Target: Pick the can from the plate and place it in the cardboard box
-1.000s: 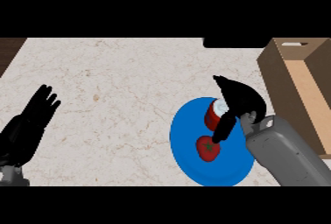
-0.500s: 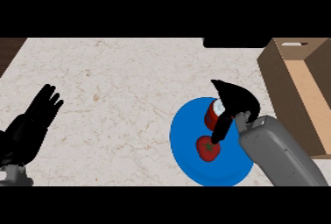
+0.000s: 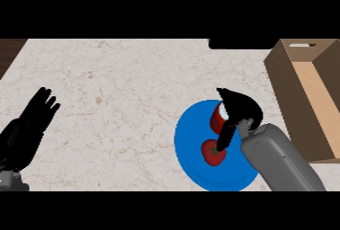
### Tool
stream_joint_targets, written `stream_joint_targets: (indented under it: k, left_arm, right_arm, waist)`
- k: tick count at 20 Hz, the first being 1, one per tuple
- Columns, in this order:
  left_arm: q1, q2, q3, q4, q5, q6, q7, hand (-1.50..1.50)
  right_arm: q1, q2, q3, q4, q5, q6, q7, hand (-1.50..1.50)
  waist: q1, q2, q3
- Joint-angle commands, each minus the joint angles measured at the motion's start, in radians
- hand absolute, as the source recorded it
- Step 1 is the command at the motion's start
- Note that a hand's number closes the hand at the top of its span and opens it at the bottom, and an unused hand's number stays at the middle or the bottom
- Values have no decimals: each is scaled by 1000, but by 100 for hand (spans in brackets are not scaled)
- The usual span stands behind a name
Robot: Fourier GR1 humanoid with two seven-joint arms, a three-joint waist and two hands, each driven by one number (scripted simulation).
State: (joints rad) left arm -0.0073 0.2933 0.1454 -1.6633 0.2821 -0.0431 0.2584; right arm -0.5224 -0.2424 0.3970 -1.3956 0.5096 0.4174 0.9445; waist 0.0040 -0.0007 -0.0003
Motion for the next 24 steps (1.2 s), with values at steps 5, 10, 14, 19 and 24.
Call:
stream_joint_targets:
  k: [5,10,14,19,24]
  left_arm:
    - [50,-68,-37,-67,-44,14,19,0]
    - [-63,-39,27,78,-37,-23,-27,0]
    - [-73,-44,19,6,-29,-9,59,0]
    - [-54,-47,8,26,-45,-29,19,0]
    - [-52,-59,-13,37,-67,-37,-6,0]
  right_arm:
    - [19,41,-47,77,98,2,-39,150]
    - [38,20,-56,37,164,14,-169,150]
    - [-13,90,-60,134,232,-46,-193,150]
    - [-164,90,-226,396,254,-188,-138,150]
    - [-295,84,-314,664,293,-333,-148,150]
  waist:
    - [4,0,0]
    - [-3,1,0]
    - [1,1,0]
    - [26,12,1]
    - [41,17,1]
